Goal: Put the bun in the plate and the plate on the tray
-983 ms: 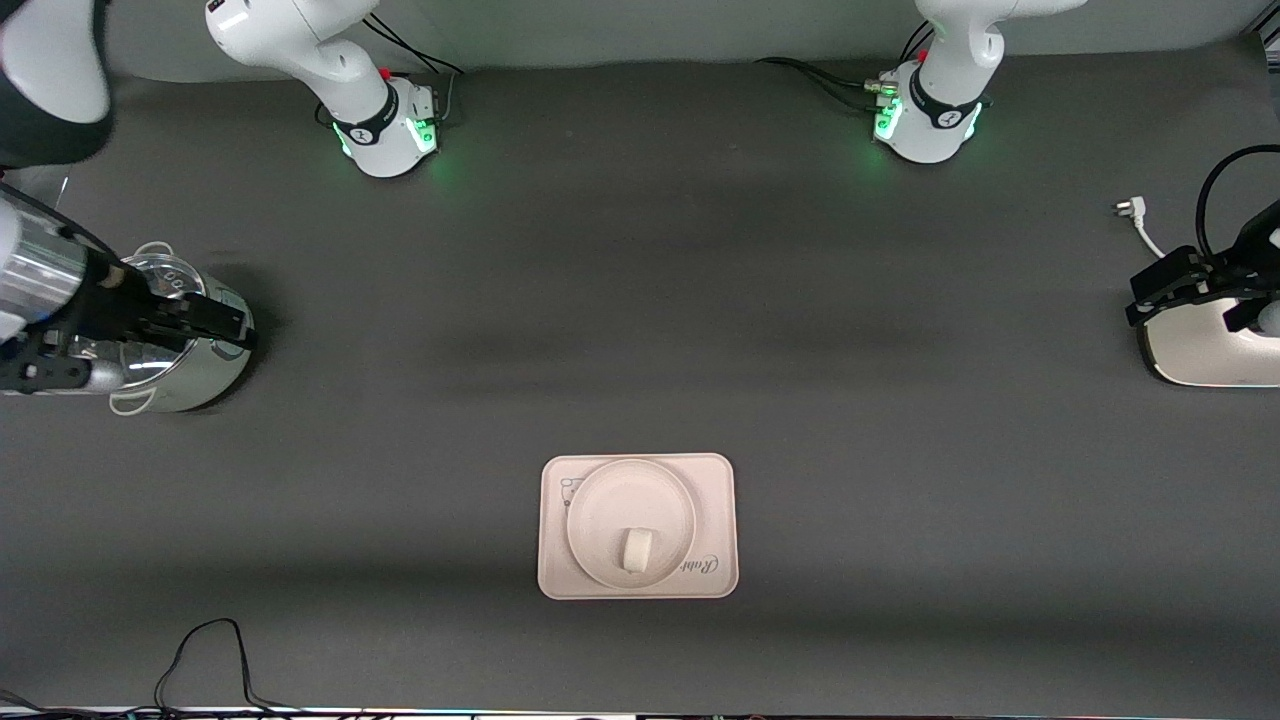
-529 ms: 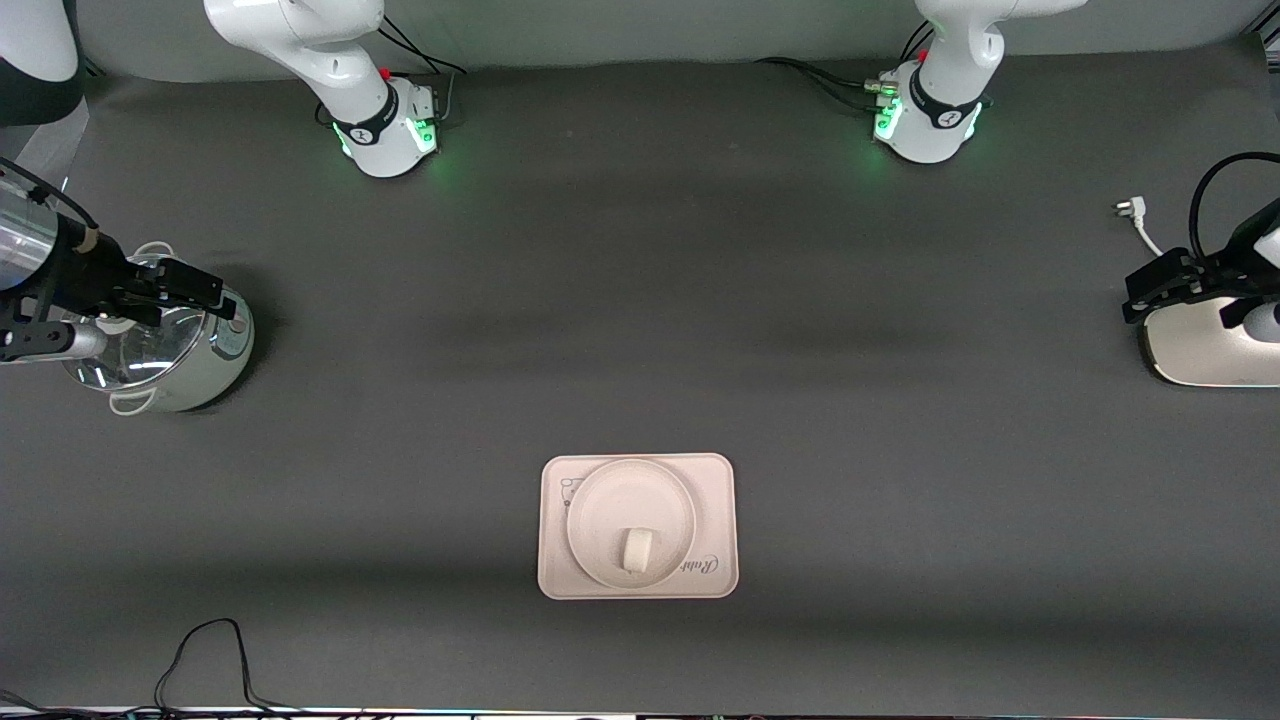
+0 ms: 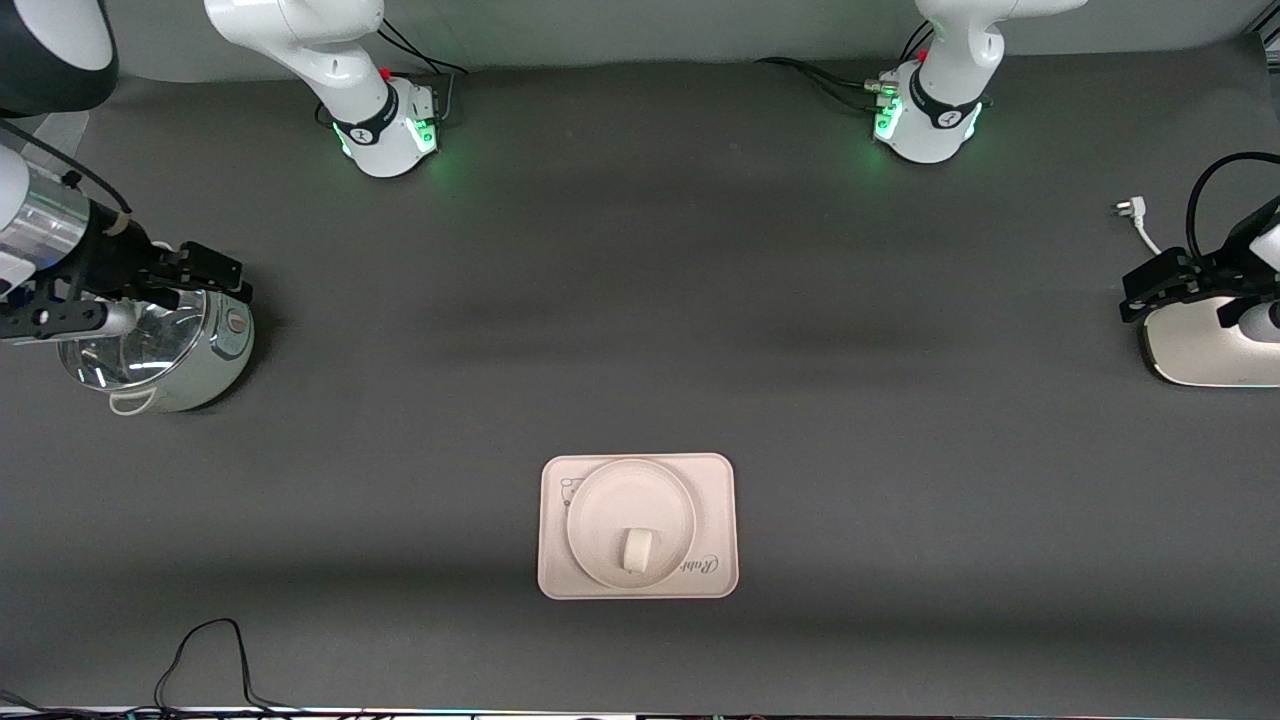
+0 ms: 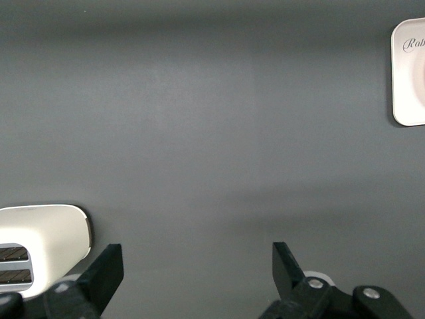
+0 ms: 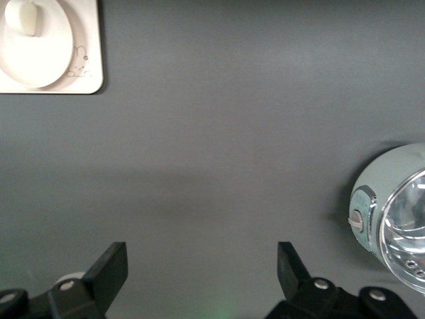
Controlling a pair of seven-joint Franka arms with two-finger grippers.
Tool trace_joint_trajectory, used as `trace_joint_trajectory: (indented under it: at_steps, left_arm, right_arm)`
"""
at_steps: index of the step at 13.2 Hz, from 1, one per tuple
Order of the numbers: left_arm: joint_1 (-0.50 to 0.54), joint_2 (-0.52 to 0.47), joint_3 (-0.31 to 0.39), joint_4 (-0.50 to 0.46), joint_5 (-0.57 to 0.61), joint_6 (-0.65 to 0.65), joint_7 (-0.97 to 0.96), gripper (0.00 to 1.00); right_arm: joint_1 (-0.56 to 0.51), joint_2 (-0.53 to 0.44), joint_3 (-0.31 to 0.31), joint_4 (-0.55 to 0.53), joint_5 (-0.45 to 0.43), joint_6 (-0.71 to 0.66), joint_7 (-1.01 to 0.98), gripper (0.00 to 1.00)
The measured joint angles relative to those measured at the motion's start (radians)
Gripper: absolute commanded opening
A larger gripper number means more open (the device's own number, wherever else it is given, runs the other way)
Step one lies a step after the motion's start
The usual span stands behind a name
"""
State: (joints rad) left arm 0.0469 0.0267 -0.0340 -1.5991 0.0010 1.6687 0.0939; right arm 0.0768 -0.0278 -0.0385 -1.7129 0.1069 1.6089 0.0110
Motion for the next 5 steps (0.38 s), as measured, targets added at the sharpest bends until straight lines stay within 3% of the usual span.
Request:
trace_joint_trajectory:
  at_steps: [2, 5]
  left_arm:
    - [0.000, 0.000, 0.000, 0.000, 0.001, -0.001, 0.000, 1.00]
    - [0.000, 0.000, 0.000, 0.000, 0.001, -0.002, 0.000, 1.00]
  right_arm:
    - [0.024, 0.000, -0.016, -0.001, -0.001, 0.000, 0.000, 1.00]
    - [0.124, 0.000, -0.129, -0.001, -0.001, 0.000, 0.000, 1.00]
